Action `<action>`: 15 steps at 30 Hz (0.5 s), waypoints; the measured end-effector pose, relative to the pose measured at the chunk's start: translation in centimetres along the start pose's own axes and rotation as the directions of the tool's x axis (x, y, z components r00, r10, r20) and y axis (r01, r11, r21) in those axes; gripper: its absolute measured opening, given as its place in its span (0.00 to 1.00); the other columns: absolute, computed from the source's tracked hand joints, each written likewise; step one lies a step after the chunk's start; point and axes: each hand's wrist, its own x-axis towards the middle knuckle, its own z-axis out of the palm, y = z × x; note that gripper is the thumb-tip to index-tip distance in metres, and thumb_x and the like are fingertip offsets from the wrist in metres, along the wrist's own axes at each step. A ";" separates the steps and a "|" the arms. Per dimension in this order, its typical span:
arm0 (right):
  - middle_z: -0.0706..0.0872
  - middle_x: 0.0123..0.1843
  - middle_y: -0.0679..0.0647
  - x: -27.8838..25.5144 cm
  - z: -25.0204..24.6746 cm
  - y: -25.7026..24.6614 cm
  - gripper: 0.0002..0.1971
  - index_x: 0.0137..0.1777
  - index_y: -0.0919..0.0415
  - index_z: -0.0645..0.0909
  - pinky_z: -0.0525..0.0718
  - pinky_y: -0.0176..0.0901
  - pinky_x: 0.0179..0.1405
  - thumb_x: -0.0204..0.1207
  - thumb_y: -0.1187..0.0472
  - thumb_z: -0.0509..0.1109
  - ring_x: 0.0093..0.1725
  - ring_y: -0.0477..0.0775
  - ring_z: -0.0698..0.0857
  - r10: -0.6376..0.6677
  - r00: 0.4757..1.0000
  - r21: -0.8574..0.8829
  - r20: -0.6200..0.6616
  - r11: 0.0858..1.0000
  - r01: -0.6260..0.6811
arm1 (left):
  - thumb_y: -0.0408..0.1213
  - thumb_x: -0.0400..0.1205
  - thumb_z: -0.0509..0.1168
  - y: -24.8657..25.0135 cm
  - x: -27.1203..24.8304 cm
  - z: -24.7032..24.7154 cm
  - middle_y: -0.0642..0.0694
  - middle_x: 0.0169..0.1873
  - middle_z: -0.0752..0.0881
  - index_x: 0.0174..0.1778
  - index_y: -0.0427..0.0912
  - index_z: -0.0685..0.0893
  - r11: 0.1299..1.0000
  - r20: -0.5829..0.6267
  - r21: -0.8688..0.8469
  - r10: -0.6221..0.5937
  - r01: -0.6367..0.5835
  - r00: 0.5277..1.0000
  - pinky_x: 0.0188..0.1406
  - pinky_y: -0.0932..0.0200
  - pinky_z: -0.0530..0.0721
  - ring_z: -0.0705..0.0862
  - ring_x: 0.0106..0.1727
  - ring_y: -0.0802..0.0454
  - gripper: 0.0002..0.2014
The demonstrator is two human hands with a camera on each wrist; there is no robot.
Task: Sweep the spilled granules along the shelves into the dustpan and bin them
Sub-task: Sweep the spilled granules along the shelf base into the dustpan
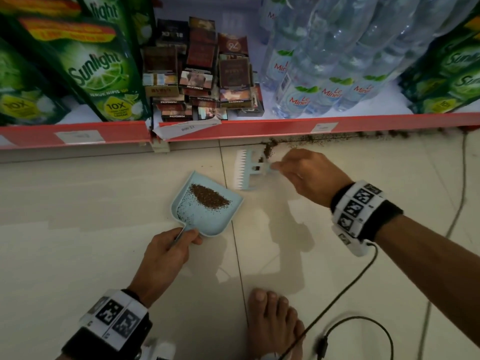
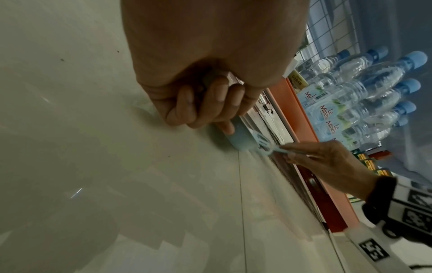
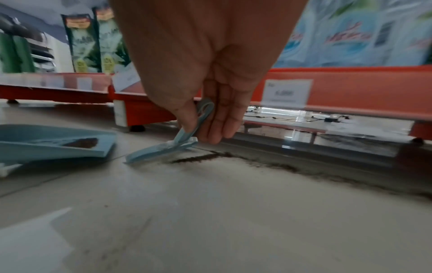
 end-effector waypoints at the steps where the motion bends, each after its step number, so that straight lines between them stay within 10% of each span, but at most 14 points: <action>1: 0.89 0.50 0.62 -0.8 -0.4 0.7 0.13 0.62 0.60 0.89 0.87 0.60 0.48 0.82 0.67 0.68 0.47 0.67 0.88 0.012 1.000 -0.025 -0.024 1.000 -0.013 | 0.43 0.86 0.65 -0.1 0.0 -0.2 0.53 0.16 0.70 0.32 0.43 0.89 1.000 -0.007 -0.003 -0.002 0.002 1.000 0.17 0.70 0.65 0.66 0.17 0.59 0.17; 9: 0.92 0.56 0.56 0.7 -1.0 0.3 0.10 0.58 0.60 0.91 0.88 0.54 0.56 0.81 0.63 0.71 0.53 0.59 0.92 0.058 0.945 0.051 -0.321 0.998 -0.045 | 0.42 0.85 0.65 0.1 0.5 0.3 0.54 0.15 0.70 0.32 0.42 0.89 1.000 -0.011 0.006 -0.006 0.006 1.000 0.15 0.72 0.65 0.67 0.15 0.61 0.17; 15: 0.90 0.54 0.58 2.9 2.0 -2.2 0.13 0.58 0.56 0.88 0.86 0.55 0.48 0.83 0.60 0.63 0.51 0.65 0.88 0.241 0.957 0.006 -0.159 0.970 -0.243 | 0.43 0.85 0.65 0.7 0.8 1.0 0.55 0.14 0.69 0.32 0.48 0.89 1.000 0.040 0.023 0.016 -0.017 0.999 0.16 0.68 0.64 0.66 0.16 0.60 0.16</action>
